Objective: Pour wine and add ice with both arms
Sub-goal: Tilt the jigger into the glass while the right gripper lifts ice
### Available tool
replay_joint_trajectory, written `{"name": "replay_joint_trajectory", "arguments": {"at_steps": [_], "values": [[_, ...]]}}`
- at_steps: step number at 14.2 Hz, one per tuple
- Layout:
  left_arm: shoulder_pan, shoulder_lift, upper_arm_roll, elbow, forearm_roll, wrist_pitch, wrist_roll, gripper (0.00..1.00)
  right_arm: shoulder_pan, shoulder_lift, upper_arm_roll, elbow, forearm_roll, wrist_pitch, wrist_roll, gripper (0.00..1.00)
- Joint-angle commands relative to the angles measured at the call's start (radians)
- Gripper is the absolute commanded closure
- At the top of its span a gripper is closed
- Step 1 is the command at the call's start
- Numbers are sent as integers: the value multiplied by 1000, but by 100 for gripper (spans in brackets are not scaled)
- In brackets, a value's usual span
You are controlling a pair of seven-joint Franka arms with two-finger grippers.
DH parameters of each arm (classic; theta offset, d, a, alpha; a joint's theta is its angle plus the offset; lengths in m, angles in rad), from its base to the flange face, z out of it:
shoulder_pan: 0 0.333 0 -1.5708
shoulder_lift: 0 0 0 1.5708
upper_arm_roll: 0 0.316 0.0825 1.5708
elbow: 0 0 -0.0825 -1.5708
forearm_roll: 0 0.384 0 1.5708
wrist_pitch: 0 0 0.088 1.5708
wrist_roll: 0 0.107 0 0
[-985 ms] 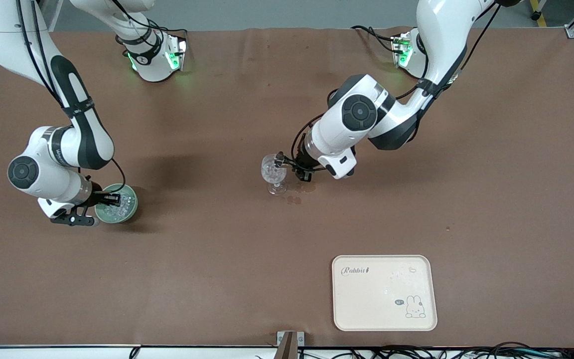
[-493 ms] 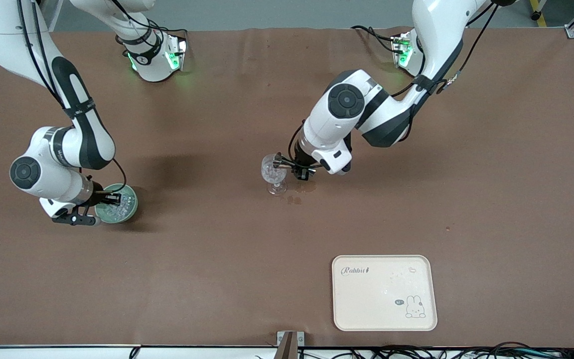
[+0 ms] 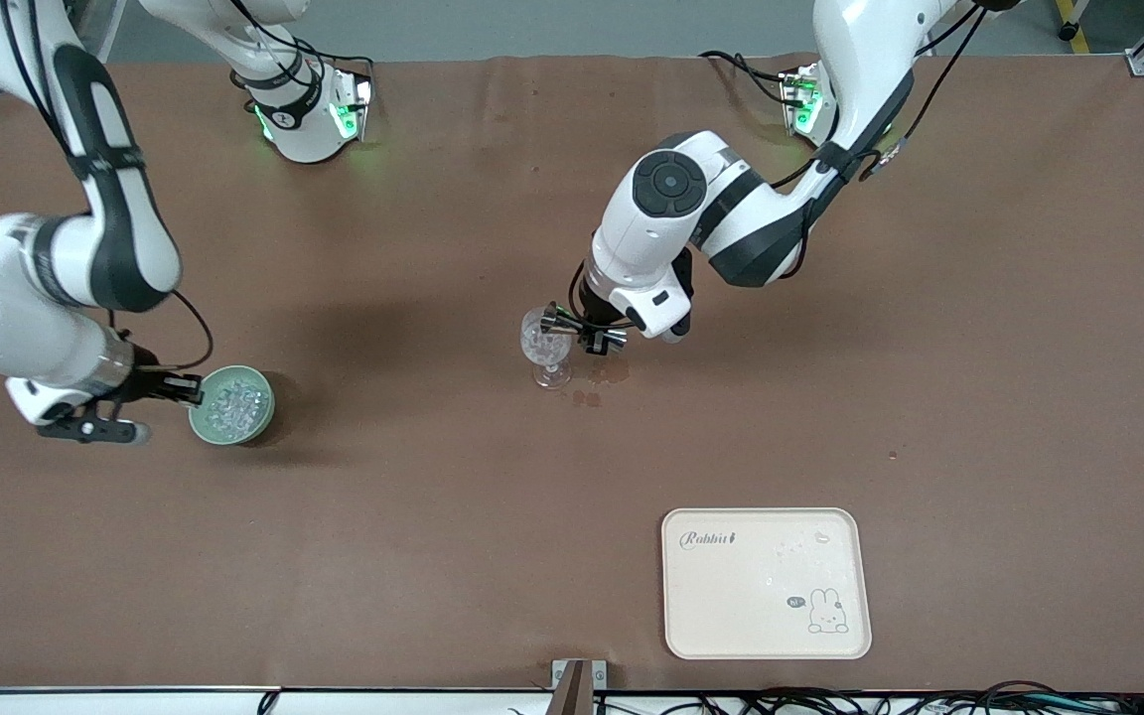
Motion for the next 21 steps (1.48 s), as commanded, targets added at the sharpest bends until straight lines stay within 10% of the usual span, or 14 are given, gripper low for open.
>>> {"name": "replay_joint_trajectory", "arguments": {"at_steps": [1, 21], "values": [[-9, 4, 3, 22, 9, -13, -20, 99, -3, -77, 2, 95, 1, -182, 7, 96], [3, 19, -1, 33, -80, -29, 18, 99, 17, -296, 6, 181, 1, -427, 39, 96]]}}
